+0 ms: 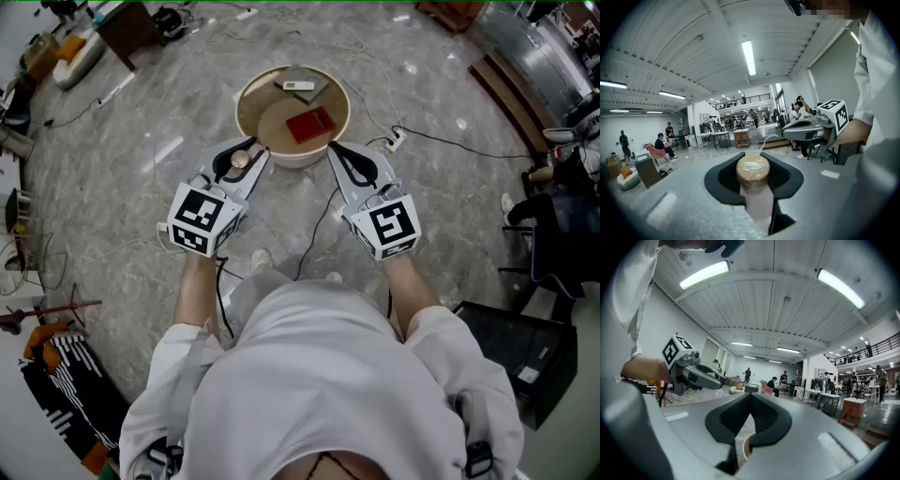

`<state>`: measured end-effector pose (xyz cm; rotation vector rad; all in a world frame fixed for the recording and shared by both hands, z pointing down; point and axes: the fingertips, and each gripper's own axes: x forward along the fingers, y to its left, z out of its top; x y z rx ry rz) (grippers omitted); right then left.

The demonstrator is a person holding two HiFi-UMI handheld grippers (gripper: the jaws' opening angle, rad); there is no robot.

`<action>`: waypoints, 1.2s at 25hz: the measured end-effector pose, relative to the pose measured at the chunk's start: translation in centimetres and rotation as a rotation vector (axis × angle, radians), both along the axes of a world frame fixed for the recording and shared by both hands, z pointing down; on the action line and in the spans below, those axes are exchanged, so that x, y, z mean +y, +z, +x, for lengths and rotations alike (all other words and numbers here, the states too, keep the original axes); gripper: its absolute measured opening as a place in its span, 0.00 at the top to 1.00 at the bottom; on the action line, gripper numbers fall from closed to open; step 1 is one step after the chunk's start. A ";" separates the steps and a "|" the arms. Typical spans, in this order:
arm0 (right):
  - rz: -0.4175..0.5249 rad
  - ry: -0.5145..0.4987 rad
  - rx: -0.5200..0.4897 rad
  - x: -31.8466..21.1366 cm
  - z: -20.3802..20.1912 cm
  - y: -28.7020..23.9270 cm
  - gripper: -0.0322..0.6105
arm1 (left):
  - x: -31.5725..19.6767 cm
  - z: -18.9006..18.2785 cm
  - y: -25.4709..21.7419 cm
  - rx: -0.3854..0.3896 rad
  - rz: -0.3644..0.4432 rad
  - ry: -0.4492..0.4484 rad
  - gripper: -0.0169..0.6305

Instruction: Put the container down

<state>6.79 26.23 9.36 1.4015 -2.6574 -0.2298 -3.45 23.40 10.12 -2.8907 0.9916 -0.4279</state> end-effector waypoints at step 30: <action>-0.012 0.039 0.007 -4.0 -3.6 1.1 0.94 | -5.1 -3.7 1.8 0.005 -0.036 0.054 0.82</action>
